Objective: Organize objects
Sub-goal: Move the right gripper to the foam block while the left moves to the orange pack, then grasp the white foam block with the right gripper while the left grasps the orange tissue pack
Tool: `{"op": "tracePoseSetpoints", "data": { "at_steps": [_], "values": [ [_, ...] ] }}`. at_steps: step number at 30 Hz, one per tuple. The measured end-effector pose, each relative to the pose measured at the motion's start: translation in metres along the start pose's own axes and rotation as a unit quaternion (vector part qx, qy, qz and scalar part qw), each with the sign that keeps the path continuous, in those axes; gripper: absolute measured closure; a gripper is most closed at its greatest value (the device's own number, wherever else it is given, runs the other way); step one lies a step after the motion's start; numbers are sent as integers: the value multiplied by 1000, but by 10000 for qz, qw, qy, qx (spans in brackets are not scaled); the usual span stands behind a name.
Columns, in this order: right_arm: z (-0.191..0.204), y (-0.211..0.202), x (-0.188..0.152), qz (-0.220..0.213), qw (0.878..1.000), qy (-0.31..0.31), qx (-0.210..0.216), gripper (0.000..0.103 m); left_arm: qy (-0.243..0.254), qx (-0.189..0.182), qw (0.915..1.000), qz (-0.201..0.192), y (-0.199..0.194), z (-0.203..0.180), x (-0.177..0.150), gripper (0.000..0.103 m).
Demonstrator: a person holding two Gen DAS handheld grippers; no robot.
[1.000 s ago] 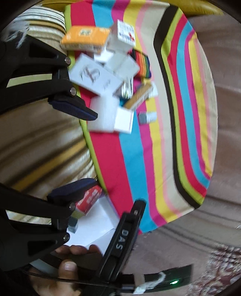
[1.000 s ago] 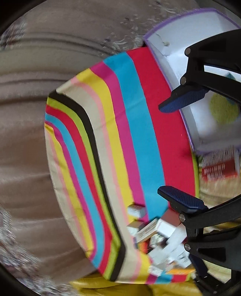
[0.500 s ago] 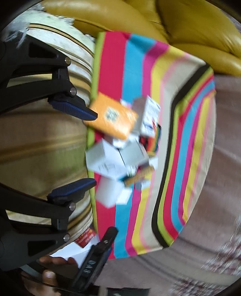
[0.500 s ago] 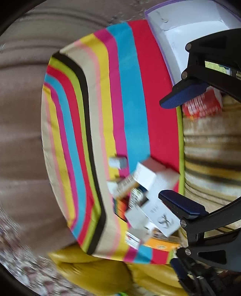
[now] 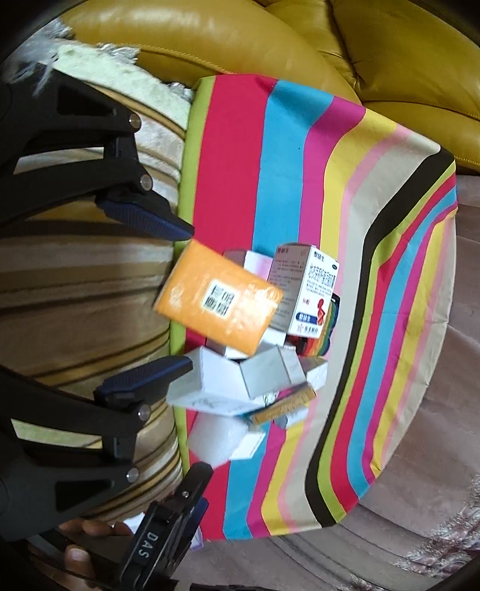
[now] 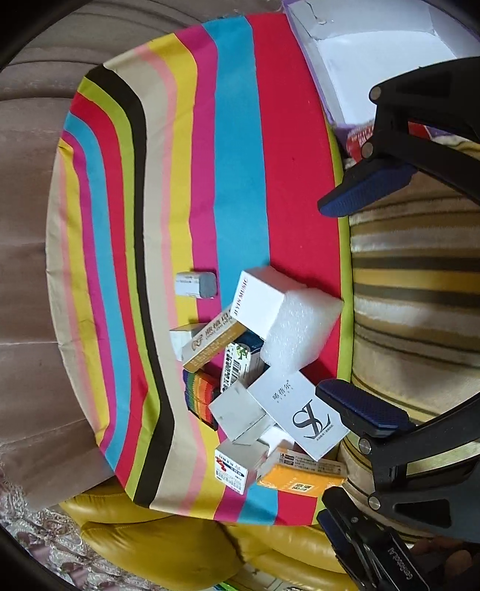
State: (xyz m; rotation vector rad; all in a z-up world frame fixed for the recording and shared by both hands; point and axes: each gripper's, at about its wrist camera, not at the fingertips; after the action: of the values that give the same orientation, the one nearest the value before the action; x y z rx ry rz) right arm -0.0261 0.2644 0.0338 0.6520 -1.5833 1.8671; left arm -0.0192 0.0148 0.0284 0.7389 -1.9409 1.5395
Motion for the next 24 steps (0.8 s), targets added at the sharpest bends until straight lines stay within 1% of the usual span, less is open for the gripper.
{"op": "tracePoseSetpoints", "data": {
  "at_steps": [5, 9, 14, 18, 24],
  "values": [
    [5, 9, 4, 92, 9998, 137, -70, 12, 172, 7, 9995, 264, 17, 4, 5, 35],
    [6, 12, 6, 87, 9995, 296, -75, 12, 283, -29, 9989, 378, 24, 3, 5, 35],
    [6, 18, 10, 140, 9981, 571, -162, 12, 332, -42, 9986, 414, 28, 2, 5, 35],
    [12, 25, 14, 137, 9978, 567, -317, 12, 366, -38, 9985, 406, 29, 2, 5, 35],
    [14, 40, 16, 283, 9962, 575, -594, 12, 374, -26, 9985, 393, 33, 3, 4, 35]
  ]
}}
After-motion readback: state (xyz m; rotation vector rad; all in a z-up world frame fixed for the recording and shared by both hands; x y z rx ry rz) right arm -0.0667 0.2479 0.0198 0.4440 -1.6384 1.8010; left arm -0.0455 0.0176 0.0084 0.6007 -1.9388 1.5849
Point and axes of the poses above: each gripper's, at about its wrist camera, not at the fingertips, and y roughly the way its jaws point, z to its left, x to its top, and after that the axes turned 11 degrees about -z, right-handed
